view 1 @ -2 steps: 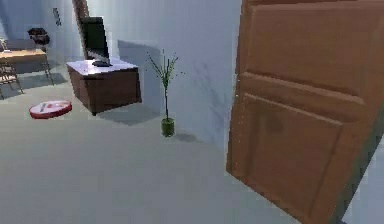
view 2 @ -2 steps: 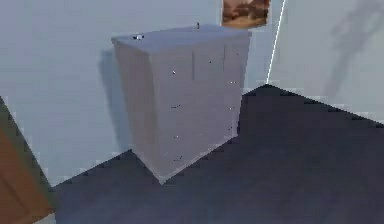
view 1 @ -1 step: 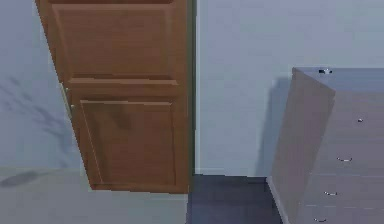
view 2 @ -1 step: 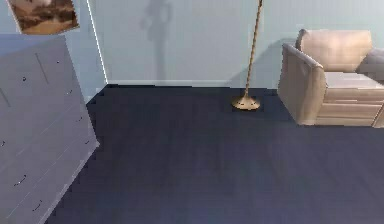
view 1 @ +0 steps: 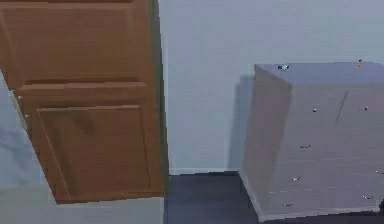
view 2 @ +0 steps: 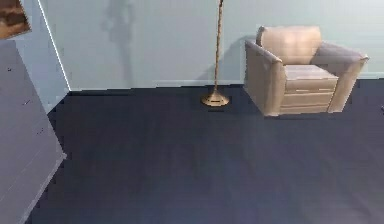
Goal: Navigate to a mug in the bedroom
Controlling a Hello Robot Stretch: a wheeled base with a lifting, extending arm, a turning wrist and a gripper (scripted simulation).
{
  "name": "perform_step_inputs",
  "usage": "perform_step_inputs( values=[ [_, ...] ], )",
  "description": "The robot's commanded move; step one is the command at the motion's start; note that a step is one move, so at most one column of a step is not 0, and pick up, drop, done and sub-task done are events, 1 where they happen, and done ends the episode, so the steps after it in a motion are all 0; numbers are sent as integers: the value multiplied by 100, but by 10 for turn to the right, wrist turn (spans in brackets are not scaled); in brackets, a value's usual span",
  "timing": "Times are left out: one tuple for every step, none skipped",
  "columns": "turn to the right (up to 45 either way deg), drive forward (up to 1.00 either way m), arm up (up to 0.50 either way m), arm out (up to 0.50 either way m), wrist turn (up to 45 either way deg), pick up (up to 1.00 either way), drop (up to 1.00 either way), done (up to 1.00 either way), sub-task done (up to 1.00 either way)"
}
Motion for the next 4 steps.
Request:
perform_step_inputs(
  values=[
    [0,15,0,0,0,0,0,0,0],
    [-450,0,0,0,0,0,0,0,0],
    [-360,0,0,0,0,0,0,0,0],
    [0,100,0,0,0,0,0,0,0]
  ],
)
